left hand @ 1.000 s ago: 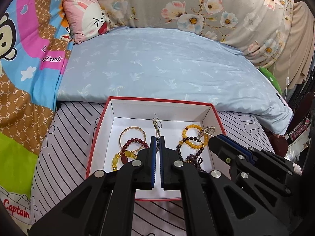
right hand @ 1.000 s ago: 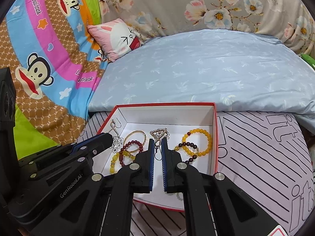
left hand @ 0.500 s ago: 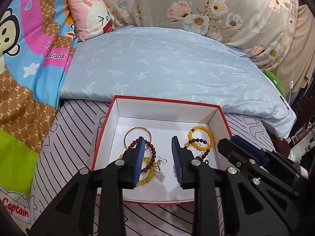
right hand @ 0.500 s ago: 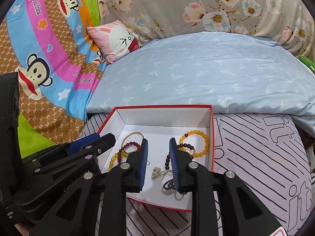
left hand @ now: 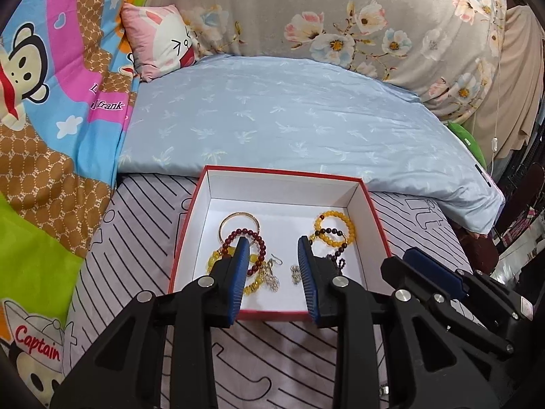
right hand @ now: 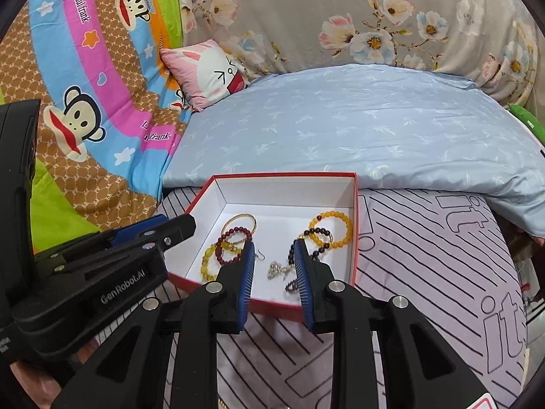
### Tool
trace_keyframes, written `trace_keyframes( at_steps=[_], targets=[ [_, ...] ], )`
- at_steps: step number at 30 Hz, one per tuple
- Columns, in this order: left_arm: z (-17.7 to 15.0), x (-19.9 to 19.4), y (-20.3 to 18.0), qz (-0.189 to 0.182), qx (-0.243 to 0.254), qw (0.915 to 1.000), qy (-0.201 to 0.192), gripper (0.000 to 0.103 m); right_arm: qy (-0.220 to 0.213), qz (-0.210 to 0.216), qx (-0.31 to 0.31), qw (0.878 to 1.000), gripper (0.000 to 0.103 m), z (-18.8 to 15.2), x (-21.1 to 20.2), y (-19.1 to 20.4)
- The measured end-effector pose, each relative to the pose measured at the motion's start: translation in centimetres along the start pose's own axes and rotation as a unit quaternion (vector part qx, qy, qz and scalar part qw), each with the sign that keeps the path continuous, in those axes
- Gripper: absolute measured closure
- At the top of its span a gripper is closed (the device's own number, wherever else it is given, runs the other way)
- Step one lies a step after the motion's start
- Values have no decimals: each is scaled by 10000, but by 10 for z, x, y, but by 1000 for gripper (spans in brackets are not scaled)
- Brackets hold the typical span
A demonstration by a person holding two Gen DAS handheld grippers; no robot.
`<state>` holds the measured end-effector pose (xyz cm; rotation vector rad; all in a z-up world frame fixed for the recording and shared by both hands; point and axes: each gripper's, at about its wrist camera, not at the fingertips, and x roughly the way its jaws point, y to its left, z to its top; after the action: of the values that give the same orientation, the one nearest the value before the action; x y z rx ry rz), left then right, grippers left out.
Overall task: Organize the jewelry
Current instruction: 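Move both tools back out toward the gold chain and silver watch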
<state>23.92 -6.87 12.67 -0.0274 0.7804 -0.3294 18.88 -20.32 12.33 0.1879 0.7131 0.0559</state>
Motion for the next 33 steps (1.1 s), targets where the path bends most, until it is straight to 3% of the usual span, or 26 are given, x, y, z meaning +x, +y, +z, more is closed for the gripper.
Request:
trace_keyframes(
  at_steps=[4,12,19,33],
  targets=[
    [-12,-12,-1,-59,-31,10000,46,67,38,-15,107,9999,74,-17,-15,-9],
    [-52,-32,-2,-64,-41,9997,213,66,318,-180,252,9990,74,-62,-29,-30],
    [-95,-29,5,19,-188,9981,581,66,677,-262,235,9971,74,-101,-21,-34],
    [-150,-18,10,183,-263,9938,1060,66,1158,-276,236,9926,74,-131,3,-36]
  ],
)
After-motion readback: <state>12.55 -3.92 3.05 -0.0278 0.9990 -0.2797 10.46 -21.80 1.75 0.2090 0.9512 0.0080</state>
